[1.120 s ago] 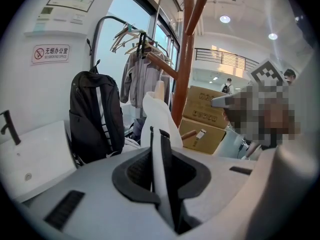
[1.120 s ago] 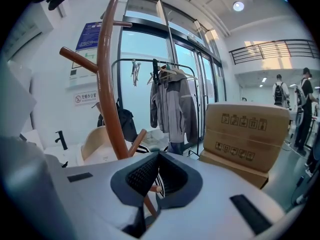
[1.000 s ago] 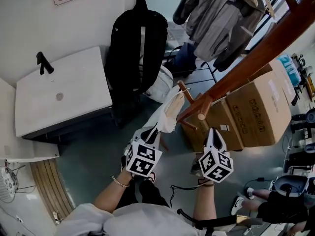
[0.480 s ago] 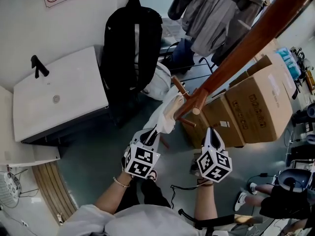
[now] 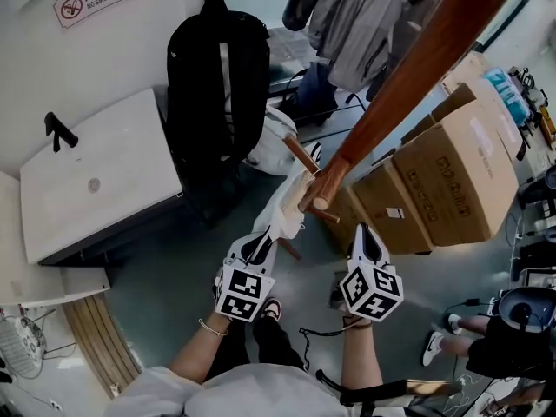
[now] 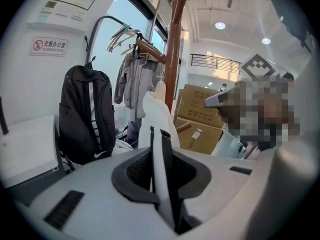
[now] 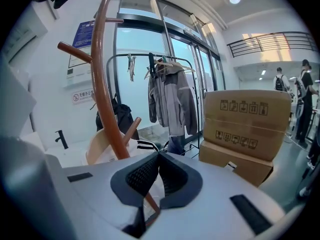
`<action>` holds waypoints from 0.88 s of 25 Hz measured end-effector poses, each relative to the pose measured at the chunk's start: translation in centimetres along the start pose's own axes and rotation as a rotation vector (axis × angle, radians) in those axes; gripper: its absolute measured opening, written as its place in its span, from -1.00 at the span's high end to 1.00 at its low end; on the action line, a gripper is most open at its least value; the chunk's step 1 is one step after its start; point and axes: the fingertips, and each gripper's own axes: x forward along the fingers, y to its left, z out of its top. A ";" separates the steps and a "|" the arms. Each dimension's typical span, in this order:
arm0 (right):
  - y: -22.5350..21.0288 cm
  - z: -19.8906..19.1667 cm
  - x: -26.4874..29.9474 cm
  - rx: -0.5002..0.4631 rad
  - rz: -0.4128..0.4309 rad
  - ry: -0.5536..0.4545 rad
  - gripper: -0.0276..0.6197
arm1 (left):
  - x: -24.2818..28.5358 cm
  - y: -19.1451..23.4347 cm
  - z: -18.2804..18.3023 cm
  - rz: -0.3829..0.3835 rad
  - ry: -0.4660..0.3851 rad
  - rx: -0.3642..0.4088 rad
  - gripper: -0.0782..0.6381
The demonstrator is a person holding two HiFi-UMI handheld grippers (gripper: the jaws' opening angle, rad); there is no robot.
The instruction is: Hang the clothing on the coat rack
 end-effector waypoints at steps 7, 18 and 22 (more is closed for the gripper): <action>0.4 -0.3 0.5 0.002 0.023 0.008 0.84 | 0.5 -0.7 0.2 -0.071 0.004 -0.089 0.62; 1.5 0.0 0.3 0.021 0.065 0.000 0.84 | -0.4 -2.1 1.9 -0.156 0.035 -0.134 0.40; 1.6 0.4 -0.3 0.035 0.082 -0.012 0.84 | -0.9 -2.6 2.2 -0.150 0.042 -0.139 0.35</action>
